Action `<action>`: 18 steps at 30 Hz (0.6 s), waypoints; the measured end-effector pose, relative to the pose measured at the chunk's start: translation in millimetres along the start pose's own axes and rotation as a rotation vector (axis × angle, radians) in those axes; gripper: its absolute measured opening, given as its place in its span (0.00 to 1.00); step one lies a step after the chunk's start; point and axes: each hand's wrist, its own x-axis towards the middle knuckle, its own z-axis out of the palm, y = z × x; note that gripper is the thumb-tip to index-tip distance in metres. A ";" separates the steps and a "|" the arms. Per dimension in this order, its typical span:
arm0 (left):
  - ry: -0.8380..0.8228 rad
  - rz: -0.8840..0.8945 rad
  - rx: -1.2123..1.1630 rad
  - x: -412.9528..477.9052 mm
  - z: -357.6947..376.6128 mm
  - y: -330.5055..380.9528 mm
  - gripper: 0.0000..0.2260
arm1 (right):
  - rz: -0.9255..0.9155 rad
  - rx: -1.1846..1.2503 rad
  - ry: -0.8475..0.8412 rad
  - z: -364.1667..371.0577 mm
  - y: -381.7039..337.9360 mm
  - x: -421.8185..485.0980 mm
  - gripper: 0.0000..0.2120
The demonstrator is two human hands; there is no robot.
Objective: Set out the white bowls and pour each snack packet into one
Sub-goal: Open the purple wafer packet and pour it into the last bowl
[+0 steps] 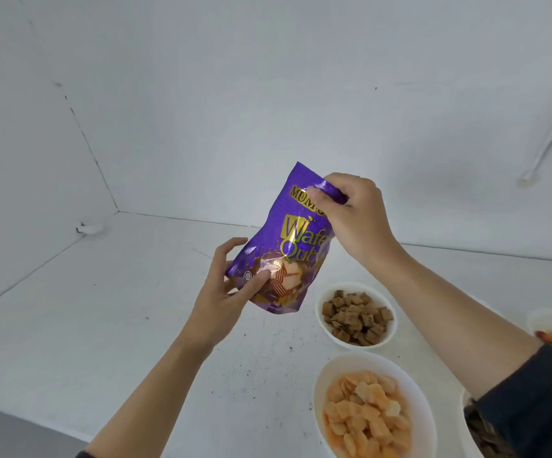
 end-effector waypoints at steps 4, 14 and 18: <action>-0.036 0.017 -0.107 1.4 26.6 -2.7 0.22 | 0.072 0.108 0.069 -24.6 5.4 -5.6 0.22; -0.174 -0.088 -0.469 -7.5 121.5 17.8 0.14 | 0.017 -0.206 0.140 -142.8 17.6 -36.4 0.10; -0.247 -0.073 -0.483 -20.6 163.7 33.0 0.15 | 0.133 0.021 -0.025 -203.3 25.2 -51.2 0.09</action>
